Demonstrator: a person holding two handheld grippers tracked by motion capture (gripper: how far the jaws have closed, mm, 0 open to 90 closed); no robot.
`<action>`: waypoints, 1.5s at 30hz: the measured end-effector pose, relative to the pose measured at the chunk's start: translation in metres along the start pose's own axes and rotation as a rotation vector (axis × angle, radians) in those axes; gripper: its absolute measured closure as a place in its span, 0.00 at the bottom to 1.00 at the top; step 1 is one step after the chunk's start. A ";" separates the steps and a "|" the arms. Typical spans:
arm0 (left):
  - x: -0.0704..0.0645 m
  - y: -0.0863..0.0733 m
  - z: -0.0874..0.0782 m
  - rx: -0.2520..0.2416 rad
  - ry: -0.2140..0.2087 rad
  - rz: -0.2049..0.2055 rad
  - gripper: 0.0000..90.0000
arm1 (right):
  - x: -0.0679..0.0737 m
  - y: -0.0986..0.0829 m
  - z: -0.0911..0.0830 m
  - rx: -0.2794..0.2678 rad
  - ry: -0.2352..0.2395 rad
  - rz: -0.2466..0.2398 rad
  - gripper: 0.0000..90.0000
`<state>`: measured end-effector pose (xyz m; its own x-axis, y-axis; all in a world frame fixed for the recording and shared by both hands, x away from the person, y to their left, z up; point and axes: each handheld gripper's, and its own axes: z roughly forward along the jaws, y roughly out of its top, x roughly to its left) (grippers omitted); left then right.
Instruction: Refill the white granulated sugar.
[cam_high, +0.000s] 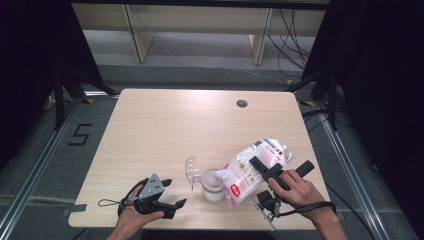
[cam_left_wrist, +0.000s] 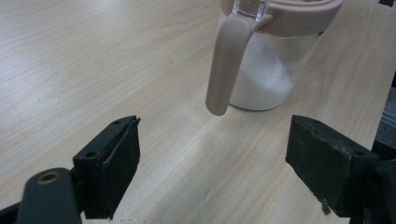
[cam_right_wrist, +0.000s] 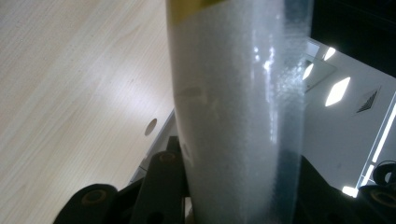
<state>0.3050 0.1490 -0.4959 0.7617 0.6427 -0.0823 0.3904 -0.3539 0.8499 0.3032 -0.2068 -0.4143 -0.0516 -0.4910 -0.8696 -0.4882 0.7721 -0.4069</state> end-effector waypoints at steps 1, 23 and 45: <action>0.000 0.000 0.000 0.000 0.000 0.000 0.19 | 0.000 0.000 0.000 0.000 0.000 0.000 0.82; 0.000 0.000 0.000 -0.002 -0.005 0.000 0.19 | 0.002 0.000 -0.002 -0.013 0.005 0.022 0.84; 0.001 0.000 0.000 -0.001 -0.007 0.004 0.19 | 0.006 -0.008 0.003 -0.143 0.047 0.244 0.87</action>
<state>0.3059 0.1495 -0.4959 0.7669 0.6364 -0.0824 0.3865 -0.3557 0.8509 0.3094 -0.2152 -0.4172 -0.2214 -0.3188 -0.9216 -0.5739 0.8067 -0.1412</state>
